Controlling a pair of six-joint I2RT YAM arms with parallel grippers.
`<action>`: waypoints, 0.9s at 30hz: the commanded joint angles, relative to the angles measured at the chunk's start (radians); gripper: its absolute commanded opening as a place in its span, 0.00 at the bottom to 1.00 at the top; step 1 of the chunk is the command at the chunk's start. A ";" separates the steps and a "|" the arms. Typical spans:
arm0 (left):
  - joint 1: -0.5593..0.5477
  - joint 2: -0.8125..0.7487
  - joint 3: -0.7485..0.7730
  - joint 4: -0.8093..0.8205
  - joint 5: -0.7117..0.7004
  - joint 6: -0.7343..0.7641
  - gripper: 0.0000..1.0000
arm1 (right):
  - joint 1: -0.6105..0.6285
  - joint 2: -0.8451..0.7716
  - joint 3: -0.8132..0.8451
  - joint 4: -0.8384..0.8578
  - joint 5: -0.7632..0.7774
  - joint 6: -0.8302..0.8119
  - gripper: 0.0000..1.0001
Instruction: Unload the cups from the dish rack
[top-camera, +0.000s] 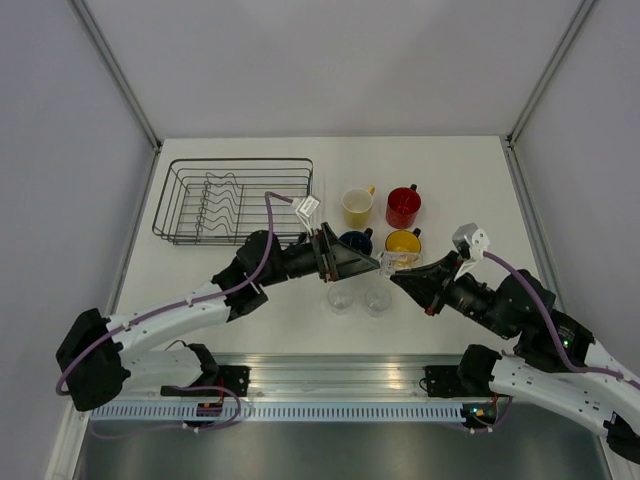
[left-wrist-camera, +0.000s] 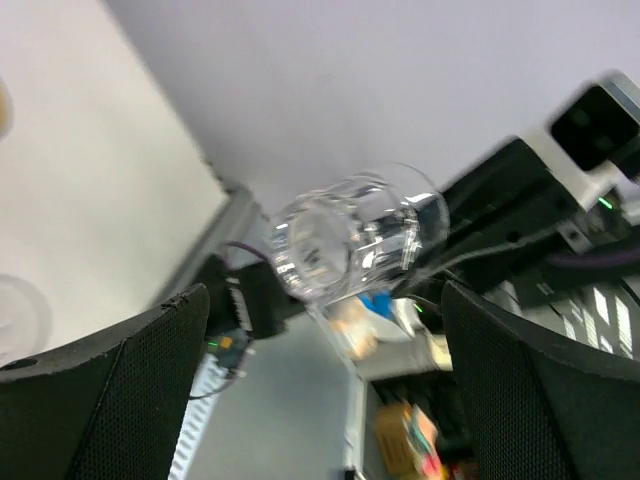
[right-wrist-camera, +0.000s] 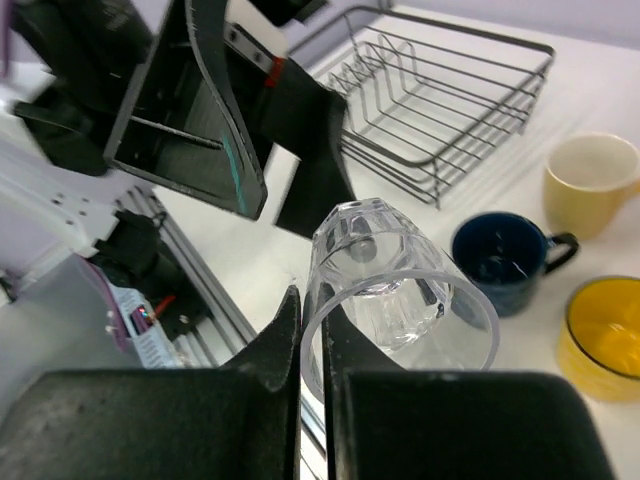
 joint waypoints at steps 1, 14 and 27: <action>0.002 -0.123 0.062 -0.431 -0.300 0.212 1.00 | 0.000 0.008 0.063 -0.132 0.123 -0.032 0.00; 0.002 -0.533 0.137 -1.093 -0.790 0.473 1.00 | 0.000 0.383 0.169 -0.438 0.423 0.114 0.01; 0.004 -0.608 0.197 -1.392 -0.875 0.706 1.00 | -0.100 0.625 0.131 -0.511 0.323 0.203 0.00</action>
